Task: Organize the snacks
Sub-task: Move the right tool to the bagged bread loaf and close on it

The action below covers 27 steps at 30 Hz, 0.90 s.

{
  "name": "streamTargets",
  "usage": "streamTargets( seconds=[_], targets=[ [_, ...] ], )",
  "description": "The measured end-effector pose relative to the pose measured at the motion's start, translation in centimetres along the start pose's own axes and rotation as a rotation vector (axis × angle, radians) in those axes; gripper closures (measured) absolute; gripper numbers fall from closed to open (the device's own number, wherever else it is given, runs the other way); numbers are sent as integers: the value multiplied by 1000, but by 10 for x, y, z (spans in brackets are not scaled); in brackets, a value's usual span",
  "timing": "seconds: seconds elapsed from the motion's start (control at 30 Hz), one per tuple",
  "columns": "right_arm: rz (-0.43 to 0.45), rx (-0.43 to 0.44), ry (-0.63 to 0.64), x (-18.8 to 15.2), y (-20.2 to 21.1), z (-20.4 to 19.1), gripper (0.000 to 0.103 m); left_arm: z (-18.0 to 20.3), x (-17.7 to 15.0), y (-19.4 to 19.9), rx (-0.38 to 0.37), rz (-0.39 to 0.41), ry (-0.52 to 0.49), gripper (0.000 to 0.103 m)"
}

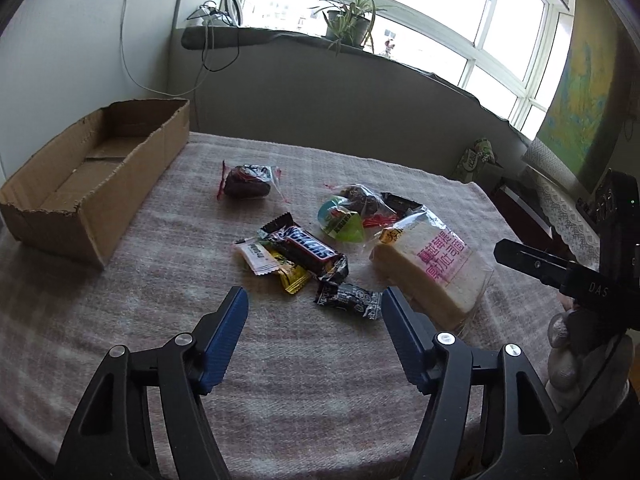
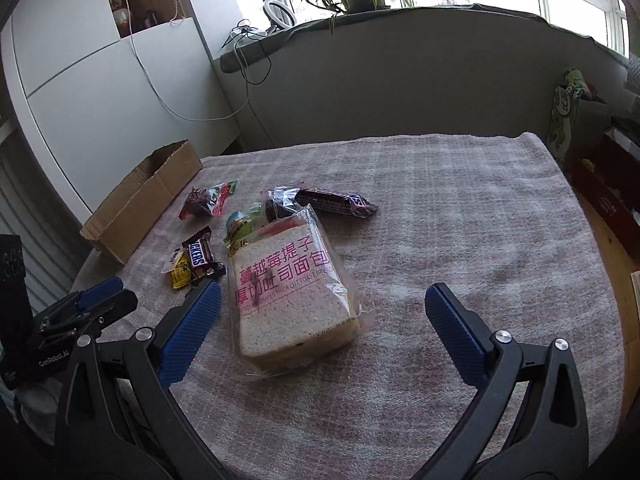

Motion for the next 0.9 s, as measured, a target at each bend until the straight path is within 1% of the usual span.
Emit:
streamTargets(
  seconds=[0.2,0.27,0.3,0.43,0.57,0.63,0.77,0.83,0.9],
  targets=[
    [-107,129,-25,11,-22,5,0,43,-6,-29,-171,-107,8,34],
    [-144,145,-21,11,-31,5,0,54,-10,-39,-211,-145,19,34],
    [-161,154,-18,11,-35,4,3,59,-11,-43,-226,-160,23,34],
    [-227,216,-38,8,-49,2,12,71,-15,-57,-247,-200,31,36],
    [-282,238,-37,1,-61,0,21,77,-14,-68,-257,-215,33,37],
    [-307,258,-45,-3,-67,-2,27,79,-13,-70,-267,-218,31,39],
    [-320,261,-40,-5,-70,-4,30,80,-10,-75,-280,-213,25,41],
    [-325,266,-40,-4,-69,-6,35,80,-9,-75,-288,-213,21,41],
    [-326,260,-25,-4,-67,-10,39,79,-7,-77,-279,-204,15,41]
  ],
)
Point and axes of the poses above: each gripper's, at about its wrist camera, not at the fingertips, and y roughly against the way its jaws point, z to its right, x to its top, the point moved 7 cm from there along -y, roughly the way its jaws point, and after that the axes turned 3 degrees about y, right-handed, at the moved point
